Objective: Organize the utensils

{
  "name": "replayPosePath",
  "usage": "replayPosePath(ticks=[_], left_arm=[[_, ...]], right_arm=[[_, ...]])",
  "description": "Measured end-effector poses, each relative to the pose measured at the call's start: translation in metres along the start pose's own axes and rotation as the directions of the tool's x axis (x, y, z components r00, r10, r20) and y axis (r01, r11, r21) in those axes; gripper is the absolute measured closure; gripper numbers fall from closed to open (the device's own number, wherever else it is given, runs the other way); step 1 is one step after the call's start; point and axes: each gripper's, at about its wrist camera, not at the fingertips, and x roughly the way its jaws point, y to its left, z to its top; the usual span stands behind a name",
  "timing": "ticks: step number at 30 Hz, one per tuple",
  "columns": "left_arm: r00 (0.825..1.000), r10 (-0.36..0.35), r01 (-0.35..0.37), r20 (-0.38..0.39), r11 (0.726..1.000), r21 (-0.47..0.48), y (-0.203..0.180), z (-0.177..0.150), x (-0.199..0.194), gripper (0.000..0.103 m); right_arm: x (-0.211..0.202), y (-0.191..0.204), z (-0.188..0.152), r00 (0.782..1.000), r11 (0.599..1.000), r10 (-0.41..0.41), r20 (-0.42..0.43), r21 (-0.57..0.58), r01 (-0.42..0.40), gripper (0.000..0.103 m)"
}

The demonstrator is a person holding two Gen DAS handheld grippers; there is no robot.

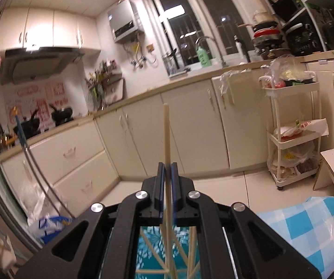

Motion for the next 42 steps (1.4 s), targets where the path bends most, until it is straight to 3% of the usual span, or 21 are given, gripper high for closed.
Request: replayPosePath(ticks=[1,2,7,12,15,17,19,22,26,30,34,42], left_arm=[[1.000,0.003,-0.003,-0.003,1.000,0.005,-0.002,0.000,-0.002,0.032],[1.000,0.005,-0.005,-0.006,1.000,0.009,-0.003,0.001,-0.003,0.031],[0.999,0.032,-0.032,-0.009,0.999,0.038,-0.010,0.005,-0.020,0.020],[0.998,0.060,-0.060,0.003,0.996,0.069,-0.022,0.007,-0.052,0.010],[0.997,0.076,-0.077,0.011,0.993,0.092,-0.029,0.004,-0.075,0.007],[0.997,0.075,-0.074,-0.012,0.993,0.095,-0.033,0.002,-0.088,0.007],[0.993,0.098,-0.092,-0.059,0.991,0.100,-0.038,-0.002,-0.101,0.007],[0.987,0.123,-0.108,-0.106,0.985,0.135,-0.046,-0.010,-0.125,0.007],[0.987,0.120,-0.096,-0.104,0.973,0.208,-0.058,-0.027,-0.166,0.007],[0.986,0.131,-0.110,-0.101,0.976,0.186,-0.055,-0.044,-0.203,0.007],[0.984,0.139,-0.122,-0.110,0.982,0.146,-0.047,-0.057,-0.223,0.007],[0.983,0.161,-0.144,-0.090,0.975,0.166,-0.048,-0.067,-0.243,0.007]], right_arm=[[-0.002,0.001,-0.005,1.000,1.000,0.001,-0.018,-0.015,-0.001,0.082],[-0.006,0.004,-0.009,1.000,1.000,0.000,-0.024,-0.020,-0.001,0.078],[-0.058,0.007,-0.018,0.998,0.999,0.034,-0.044,-0.008,-0.034,0.075],[-0.136,0.019,-0.029,0.997,1.000,0.023,-0.072,-0.010,-0.023,0.044],[-0.184,0.026,-0.042,0.992,0.999,-0.036,-0.121,-0.020,0.033,0.026],[-0.217,0.029,-0.050,0.985,0.997,-0.070,-0.156,0.004,0.071,0.013],[-0.250,0.033,-0.059,0.975,0.992,-0.118,-0.187,0.026,0.125,0.007],[-0.292,0.042,-0.069,0.959,0.983,-0.155,-0.238,0.056,0.173,0.007],[-0.344,0.062,-0.083,0.938,0.973,-0.196,-0.287,0.064,0.223,0.007],[-0.388,0.089,-0.100,0.938,0.976,-0.195,-0.285,0.039,0.215,0.007],[-0.406,0.099,-0.106,0.941,0.975,-0.202,-0.270,0.037,0.220,0.007],[-0.414,0.103,-0.110,0.933,0.968,-0.227,-0.279,0.043,0.249,0.007]])
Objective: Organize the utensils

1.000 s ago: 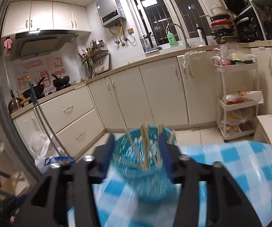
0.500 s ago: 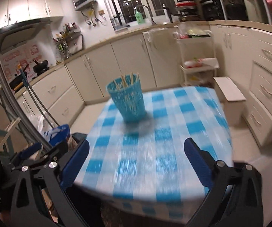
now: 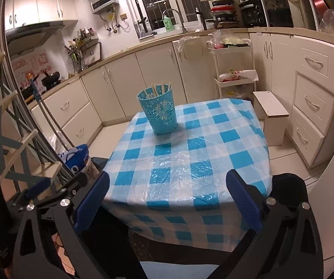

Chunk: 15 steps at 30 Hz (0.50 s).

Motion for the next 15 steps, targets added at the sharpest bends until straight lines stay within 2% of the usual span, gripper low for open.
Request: replayPosePath(ticks=[15], left_arm=[[0.999,0.020,-0.019,0.044,1.000,-0.016,0.004,0.004,-0.013,0.007]], right_arm=[[-0.008,0.007,0.000,1.000,1.000,0.003,0.015,-0.028,-0.003,0.007]])
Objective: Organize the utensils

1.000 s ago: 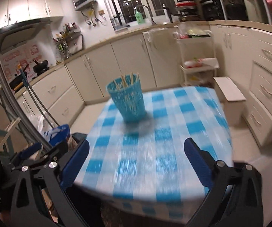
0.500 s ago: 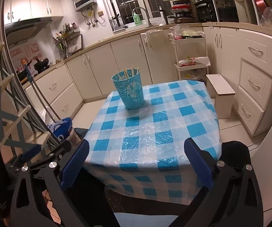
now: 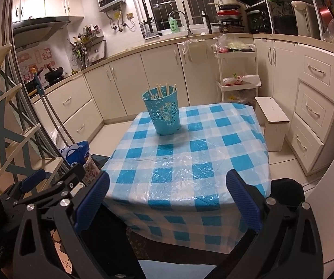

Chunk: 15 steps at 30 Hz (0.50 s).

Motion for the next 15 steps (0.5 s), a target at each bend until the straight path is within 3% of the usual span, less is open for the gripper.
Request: replayPosePath(ticks=[15], left_arm=[[1.000,-0.001,0.001,0.001,1.000,-0.001,0.0015,0.0002,-0.0009,0.007]], right_arm=[[-0.0006,0.0012,0.0005,1.000,1.000,0.000,0.002,-0.002,0.000,0.007]])
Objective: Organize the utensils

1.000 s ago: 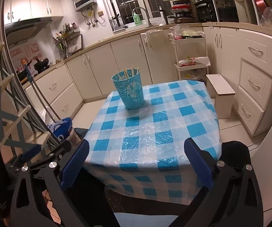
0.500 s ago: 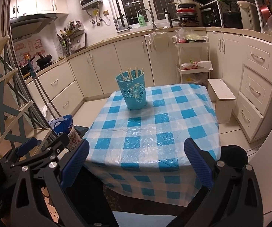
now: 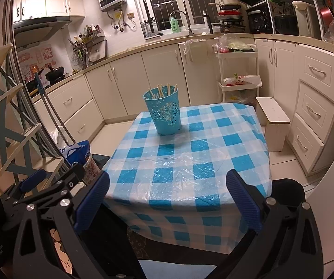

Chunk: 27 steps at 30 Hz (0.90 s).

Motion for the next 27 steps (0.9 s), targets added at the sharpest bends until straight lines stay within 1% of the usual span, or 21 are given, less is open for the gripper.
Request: replayPosePath(ticks=[25,27], left_arm=[[1.000,0.001,-0.001,0.000,1.000,-0.003,0.0007,0.0000,-0.0025,0.007],[1.000,0.005,-0.005,0.011,1.000,-0.001,0.0007,-0.0001,-0.0038,0.007]], right_arm=[[0.0003,0.0007,-0.0004,1.000,1.000,0.003,-0.002,0.000,-0.003,0.007],[0.0003,0.0009,-0.0005,1.000,1.000,0.002,-0.001,0.000,-0.002,0.007]])
